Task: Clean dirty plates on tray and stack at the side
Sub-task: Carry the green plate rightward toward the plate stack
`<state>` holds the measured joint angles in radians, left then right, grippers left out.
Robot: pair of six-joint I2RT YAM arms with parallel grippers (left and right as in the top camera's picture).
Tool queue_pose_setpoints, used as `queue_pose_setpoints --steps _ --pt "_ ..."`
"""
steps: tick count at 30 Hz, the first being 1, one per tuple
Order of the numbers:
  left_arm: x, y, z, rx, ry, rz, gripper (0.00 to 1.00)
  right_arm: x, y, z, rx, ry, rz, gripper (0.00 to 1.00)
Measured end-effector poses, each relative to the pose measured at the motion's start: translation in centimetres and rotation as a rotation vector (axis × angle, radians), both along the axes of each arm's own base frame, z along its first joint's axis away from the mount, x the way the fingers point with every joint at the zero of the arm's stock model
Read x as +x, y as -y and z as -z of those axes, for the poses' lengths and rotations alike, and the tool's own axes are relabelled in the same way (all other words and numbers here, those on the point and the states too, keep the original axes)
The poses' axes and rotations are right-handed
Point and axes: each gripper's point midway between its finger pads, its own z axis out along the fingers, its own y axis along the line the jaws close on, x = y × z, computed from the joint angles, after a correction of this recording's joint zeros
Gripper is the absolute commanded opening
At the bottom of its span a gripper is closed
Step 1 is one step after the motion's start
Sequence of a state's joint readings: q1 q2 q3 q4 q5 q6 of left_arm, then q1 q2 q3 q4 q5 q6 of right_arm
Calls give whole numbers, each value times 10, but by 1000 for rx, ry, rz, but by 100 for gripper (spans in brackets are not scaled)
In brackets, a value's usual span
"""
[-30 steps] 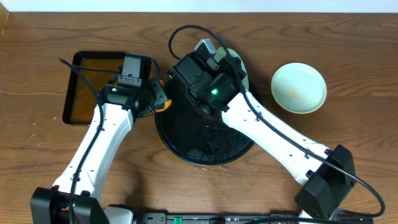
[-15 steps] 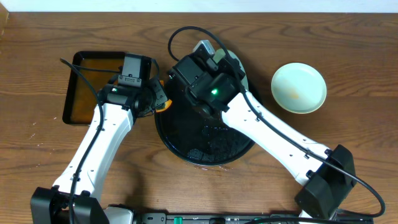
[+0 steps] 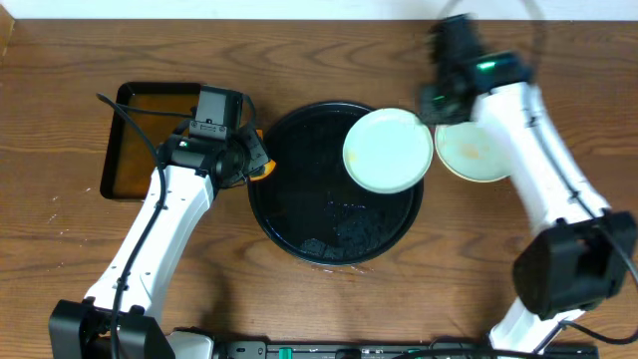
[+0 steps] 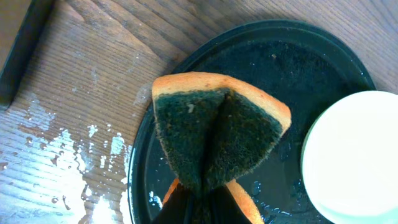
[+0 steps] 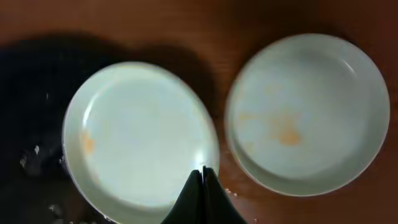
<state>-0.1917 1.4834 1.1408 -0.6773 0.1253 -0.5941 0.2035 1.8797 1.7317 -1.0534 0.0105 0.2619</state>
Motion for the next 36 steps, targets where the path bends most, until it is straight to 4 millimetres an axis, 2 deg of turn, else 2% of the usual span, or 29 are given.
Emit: queue_pose_setpoints --steps 1,4,5,6,7,8,9,11,13,17,20,23,28,30,36 --pt "0 0 0 0 0 0 8 4 26 0 87 -14 60 1" --pt "0 0 0 0 0 0 8 5 65 1 203 -31 127 1" --pt "0 0 0 0 0 0 8 1 76 5 238 -45 135 4" --pt "0 0 0 0 0 0 8 -2 80 7 258 -57 138 11" --pt "0 0 0 0 0 0 8 -8 82 11 286 -75 125 24" --pt "0 0 0 0 0 0 8 -14 81 15 318 -96 109 38" --pt "0 0 0 0 0 0 8 -19 76 21 348 -115 85 47" --pt "0 0 0 0 2 0 8 -30 51 36 407 -147 0 51" --pt "0 0 0 0 1 0 8 -29 35 52 418 -123 -54 54" --pt "0 0 0 0 1 0 8 -43 1 88 406 -138 -143 57" --pt "0 0 0 0 1 0 8 -52 -22 104 380 -142 -202 58" --pt "0 0 0 0 1 0 8 -53 -24 111 311 -148 -186 59" --pt "0 0 0 0 0 0 8 -49 -6 118 204 -146 -119 63" --pt "0 0 0 0 1 0 8 -48 -5 118 195 -142 -111 67" --pt "1 0 0 -1 4 0 8 -36 -12 114 231 -85 -128 68"
